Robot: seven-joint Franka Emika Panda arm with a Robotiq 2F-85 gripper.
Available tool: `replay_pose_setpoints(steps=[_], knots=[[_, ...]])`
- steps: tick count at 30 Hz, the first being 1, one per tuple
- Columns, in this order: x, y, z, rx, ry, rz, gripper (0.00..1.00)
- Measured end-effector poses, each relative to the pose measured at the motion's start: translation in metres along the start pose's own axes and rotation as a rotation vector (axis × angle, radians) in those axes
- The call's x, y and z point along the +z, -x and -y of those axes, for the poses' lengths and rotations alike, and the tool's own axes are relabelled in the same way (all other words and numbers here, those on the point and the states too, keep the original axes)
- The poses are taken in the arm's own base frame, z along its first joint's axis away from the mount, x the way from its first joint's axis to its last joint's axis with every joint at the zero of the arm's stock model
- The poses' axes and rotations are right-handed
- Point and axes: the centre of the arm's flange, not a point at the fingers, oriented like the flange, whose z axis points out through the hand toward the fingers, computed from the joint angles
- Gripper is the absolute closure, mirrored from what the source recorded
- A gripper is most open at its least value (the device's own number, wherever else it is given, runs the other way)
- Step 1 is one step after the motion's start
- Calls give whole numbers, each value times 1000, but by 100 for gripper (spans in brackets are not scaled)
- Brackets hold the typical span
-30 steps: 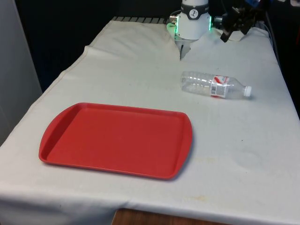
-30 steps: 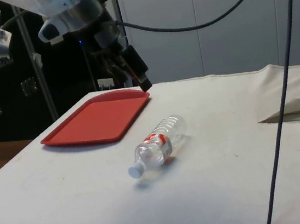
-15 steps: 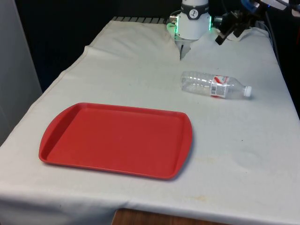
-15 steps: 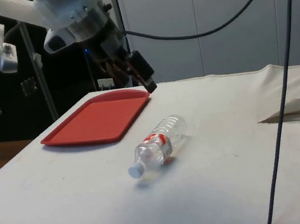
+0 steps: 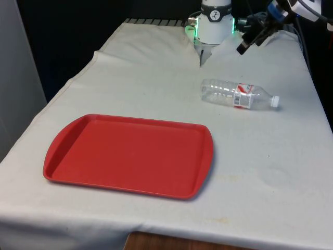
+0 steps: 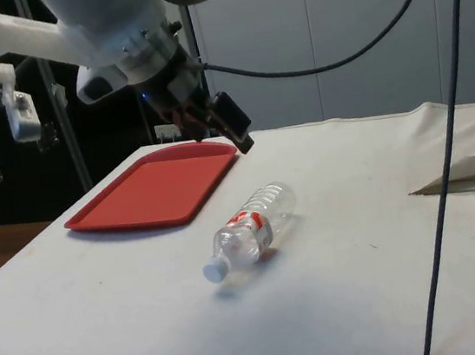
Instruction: Place the bottle upright on the tray.
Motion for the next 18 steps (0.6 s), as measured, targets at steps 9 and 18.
replay_pose_setpoints(steps=[9,18], knots=[[12,-12,6,-39,19,31,0],[24,-23,12,-79,42,61,0]])
